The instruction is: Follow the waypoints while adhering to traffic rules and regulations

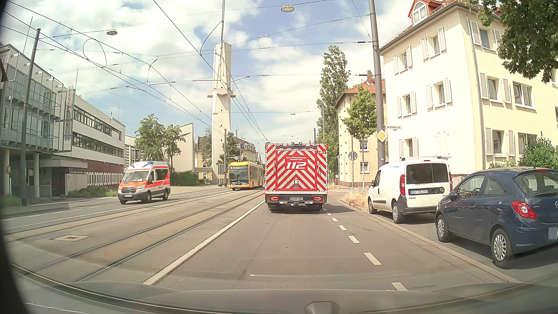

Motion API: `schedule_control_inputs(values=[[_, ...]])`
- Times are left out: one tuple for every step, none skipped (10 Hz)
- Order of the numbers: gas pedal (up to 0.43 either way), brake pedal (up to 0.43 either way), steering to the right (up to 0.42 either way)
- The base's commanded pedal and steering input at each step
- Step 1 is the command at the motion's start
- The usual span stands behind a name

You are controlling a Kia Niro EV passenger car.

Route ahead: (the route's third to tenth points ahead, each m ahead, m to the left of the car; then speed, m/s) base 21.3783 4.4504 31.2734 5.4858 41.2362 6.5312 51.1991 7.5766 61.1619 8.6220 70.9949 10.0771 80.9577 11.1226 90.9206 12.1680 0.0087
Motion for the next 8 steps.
schedule_control_inputs(values=[[0.0,0.25,-0.007],[0.0,0.25,-0.007],[0.0,0.25,-0.007],[0.0,0.25,-0.007],[0.0,0.25,-0.007],[0.0,0.25,-0.007],[0.0,0.25,-0.007],[0.0,0.25,-0.007]])
